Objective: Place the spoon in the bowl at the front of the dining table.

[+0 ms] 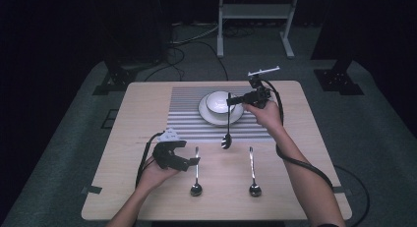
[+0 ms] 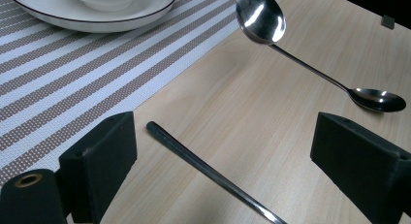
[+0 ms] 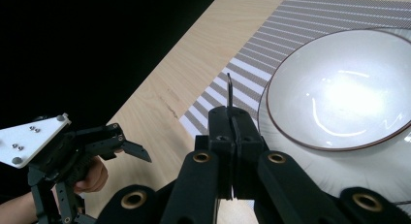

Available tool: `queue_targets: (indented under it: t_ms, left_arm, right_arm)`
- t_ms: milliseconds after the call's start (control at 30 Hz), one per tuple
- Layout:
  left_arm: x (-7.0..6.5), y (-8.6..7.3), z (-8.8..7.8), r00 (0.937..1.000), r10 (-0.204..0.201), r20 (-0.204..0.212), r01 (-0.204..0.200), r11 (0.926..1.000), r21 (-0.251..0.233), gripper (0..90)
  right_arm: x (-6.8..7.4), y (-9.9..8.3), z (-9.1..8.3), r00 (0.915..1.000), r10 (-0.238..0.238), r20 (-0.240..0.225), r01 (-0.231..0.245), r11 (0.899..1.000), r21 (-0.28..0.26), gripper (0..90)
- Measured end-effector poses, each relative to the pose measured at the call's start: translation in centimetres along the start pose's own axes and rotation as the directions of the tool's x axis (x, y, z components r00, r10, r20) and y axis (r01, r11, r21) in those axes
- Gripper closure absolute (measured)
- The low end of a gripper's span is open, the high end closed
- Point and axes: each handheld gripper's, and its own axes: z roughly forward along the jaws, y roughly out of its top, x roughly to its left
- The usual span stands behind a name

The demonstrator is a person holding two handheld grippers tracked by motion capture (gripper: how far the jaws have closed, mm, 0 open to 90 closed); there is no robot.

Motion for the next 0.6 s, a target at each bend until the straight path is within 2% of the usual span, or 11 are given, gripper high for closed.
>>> queue_targets:
  t_ms: [300,600]
  left_arm:
    - [0.4,0.0,-0.4,0.9999,-0.015,-0.007,0.015,0.9998,-0.015,8.4]
    - [0.3,0.0,-0.4,0.9999,-0.012,-0.010,0.012,0.9998,-0.017,8.4]
  right_arm:
    - [-0.3,0.8,-0.1,0.9998,0.010,0.016,-0.010,1.000,-0.019,88.6]
    - [-0.8,2.1,-0.1,0.9990,0.019,0.041,-0.017,0.999,-0.048,88.6]
